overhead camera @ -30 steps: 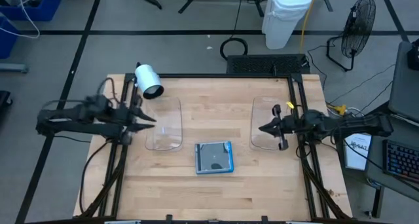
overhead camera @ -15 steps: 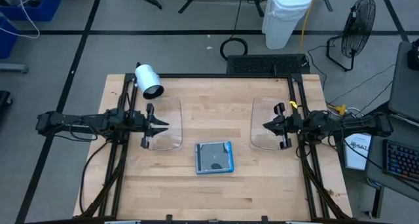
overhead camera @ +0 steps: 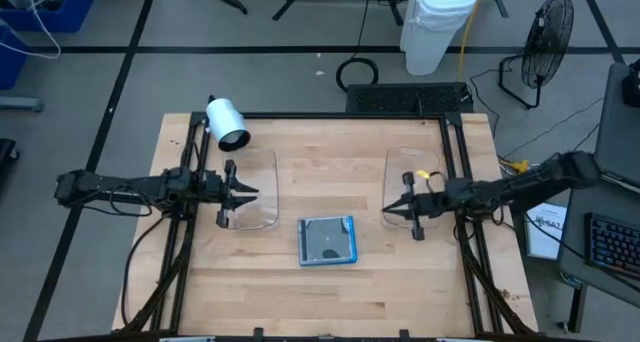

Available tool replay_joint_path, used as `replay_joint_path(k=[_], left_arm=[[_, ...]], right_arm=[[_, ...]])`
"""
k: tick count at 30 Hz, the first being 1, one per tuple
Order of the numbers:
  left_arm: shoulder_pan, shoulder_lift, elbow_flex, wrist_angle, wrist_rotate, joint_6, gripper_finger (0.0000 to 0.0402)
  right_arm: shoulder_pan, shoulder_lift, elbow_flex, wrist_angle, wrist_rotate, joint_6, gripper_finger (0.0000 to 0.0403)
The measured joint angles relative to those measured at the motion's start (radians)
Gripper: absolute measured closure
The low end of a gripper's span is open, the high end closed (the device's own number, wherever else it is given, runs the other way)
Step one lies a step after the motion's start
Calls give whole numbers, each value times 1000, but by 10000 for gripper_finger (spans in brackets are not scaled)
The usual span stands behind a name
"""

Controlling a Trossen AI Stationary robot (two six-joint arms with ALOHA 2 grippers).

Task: Pick & place jewel cases by type
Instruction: Put the black CD case into the right transparent bin

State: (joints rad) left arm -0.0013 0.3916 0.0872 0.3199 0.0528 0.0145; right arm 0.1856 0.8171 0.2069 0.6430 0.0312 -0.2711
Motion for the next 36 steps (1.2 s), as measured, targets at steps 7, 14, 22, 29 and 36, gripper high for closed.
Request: replay_joint_path(k=[7, 14, 22, 29, 36], left_arm=[[0, 0, 0, 0, -1, 14, 314], [0, 0, 0, -1, -2, 32, 314], [0, 0, 0, -1, -2, 28, 314], [0, 0, 0, -2, -2, 29, 314], [0, 0, 0, -2, -2, 29, 314]], right_arm=[[210, 372, 255, -226, 264, -224, 399], [339, 639, 406, -327, 531, -417, 399], [429, 771, 427, -271, 838, -624, 397], [457, 842, 427, -172, 857, -669, 324], [458, 867, 427, -107, 828, -680, 243]])
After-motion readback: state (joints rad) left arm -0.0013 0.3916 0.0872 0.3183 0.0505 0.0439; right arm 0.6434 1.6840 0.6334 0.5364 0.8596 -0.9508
